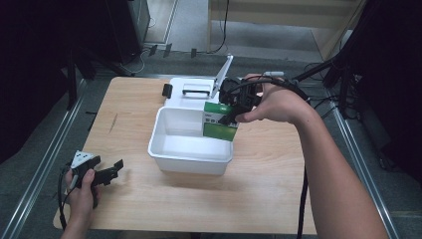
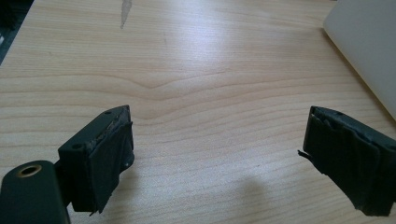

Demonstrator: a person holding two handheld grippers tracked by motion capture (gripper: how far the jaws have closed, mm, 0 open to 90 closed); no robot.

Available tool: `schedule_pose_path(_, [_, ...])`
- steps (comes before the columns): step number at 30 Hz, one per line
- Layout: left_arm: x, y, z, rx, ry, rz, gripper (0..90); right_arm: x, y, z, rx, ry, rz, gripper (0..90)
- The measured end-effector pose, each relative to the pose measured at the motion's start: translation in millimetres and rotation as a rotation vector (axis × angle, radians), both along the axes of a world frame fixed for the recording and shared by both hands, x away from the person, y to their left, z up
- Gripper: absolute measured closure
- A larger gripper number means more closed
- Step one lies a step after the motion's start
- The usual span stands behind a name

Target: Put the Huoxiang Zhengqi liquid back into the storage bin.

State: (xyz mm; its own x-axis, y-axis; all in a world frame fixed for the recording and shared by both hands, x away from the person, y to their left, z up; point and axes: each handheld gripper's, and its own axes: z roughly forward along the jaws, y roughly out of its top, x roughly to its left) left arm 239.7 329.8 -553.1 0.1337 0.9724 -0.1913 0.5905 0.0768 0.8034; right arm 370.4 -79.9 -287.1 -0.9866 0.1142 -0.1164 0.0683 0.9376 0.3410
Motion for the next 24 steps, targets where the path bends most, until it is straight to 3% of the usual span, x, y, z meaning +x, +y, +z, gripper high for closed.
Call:
schedule_pose_path(14, [0.0, 0.2, 0.0, -0.003, 0.000, 0.000, 9.2, -0.1, 6.9, -1.3, 0.011, 0.014, 0.022, 64.6])
schedule_pose_path(24, [-0.1, 0.7, 0.0, -0.005, 0.001, -0.003, 9.2, 3.3, 7.8, -7.9, -0.008, 0.026, 0.030, 64.5])
